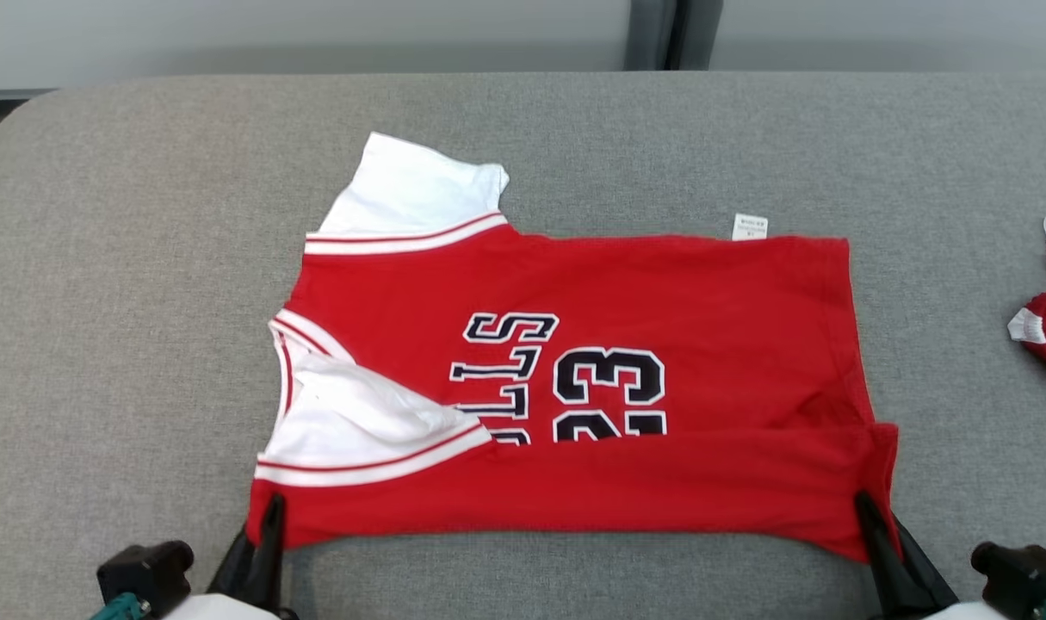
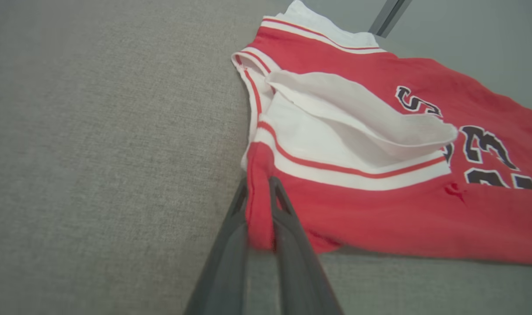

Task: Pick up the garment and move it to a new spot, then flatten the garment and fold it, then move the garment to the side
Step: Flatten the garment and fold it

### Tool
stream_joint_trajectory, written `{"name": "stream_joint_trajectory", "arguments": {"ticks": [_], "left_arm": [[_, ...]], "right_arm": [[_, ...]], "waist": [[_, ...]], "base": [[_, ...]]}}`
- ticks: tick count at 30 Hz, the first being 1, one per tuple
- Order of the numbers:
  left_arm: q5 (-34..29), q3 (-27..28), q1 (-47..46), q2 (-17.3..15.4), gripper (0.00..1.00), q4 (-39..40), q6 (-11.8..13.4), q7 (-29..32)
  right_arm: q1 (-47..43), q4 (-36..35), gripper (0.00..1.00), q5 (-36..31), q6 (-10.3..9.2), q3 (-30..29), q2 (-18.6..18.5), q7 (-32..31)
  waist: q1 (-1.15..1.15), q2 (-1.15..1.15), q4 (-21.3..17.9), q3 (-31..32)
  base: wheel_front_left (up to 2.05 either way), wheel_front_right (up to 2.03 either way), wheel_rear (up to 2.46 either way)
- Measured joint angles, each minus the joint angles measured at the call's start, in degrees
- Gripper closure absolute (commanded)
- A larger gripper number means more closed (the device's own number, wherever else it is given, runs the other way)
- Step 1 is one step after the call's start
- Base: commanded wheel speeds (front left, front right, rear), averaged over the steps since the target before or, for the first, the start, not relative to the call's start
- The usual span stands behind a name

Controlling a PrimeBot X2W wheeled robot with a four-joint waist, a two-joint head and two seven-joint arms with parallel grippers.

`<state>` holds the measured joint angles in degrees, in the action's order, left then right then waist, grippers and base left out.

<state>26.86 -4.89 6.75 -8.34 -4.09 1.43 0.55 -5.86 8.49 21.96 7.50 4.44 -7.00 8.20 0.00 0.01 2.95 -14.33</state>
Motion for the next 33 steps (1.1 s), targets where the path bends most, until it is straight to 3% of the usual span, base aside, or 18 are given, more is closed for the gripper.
{"name": "stream_joint_trajectory", "arguments": {"ticks": [5, 6, 7, 8, 18, 25, 33], "left_arm": [[0.73, -1.40, 2.93, 0.85, 1.00, 1.41, 0.60, 1.45], [0.86, -1.71, 3.19, 1.18, 0.77, 1.38, 0.60, 1.47], [0.85, -2.01, 3.28, 1.42, 0.06, 1.24, 0.60, 1.53], [0.88, -2.11, 3.27, 1.48, 0.00, 1.08, 0.55, 1.37], [-3.55, -0.34, -1.85, 0.02, 0.00, 5.35, 0.94, -10.71], [-6.03, -0.49, -5.10, -1.09, 0.00, 6.91, 1.18, -12.25], [-6.83, -0.43, -5.89, -2.15, 0.00, 6.89, 2.49, -10.09]], "right_arm": [[-2.83, -2.15, 1.00, -0.48, -0.01, -0.82, 0.99, -3.02], [-2.93, -2.40, 0.97, -0.40, -0.01, -0.90, 1.14, -3.52], [-2.92, -2.75, 0.50, -0.40, -0.01, -1.09, 1.27, -3.78], [-2.93, -3.32, 0.00, -0.57, -0.01, -1.37, 1.37, -3.99], [-1.63, -11.81, 0.00, -6.49, -0.01, -6.31, 2.34, -1.29], [-0.12, -15.39, 0.00, -7.95, -0.01, -7.25, 2.08, -1.24], [0.56, -16.66, 0.00, -8.40, -0.01, -8.01, 2.37, -1.68]], "waist": [[0.00, 0.00, 0.08, 1.10], [0.00, 0.00, 0.08, 1.23], [0.00, 0.00, 0.10, 1.36], [0.00, 0.00, 0.13, 1.47], [0.00, 0.00, -0.29, 2.61], [0.00, 0.00, -0.44, 3.63], [0.00, 0.00, -0.67, 4.10]], "base": [[0.00, 0.00, 0.00], [0.00, 0.00, 0.00], [0.00, 0.00, 0.00], [0.00, 0.00, 0.00], [0.00, 0.00, 0.00], [0.00, 0.00, 0.00], [0.00, 0.00, 0.00]]}}
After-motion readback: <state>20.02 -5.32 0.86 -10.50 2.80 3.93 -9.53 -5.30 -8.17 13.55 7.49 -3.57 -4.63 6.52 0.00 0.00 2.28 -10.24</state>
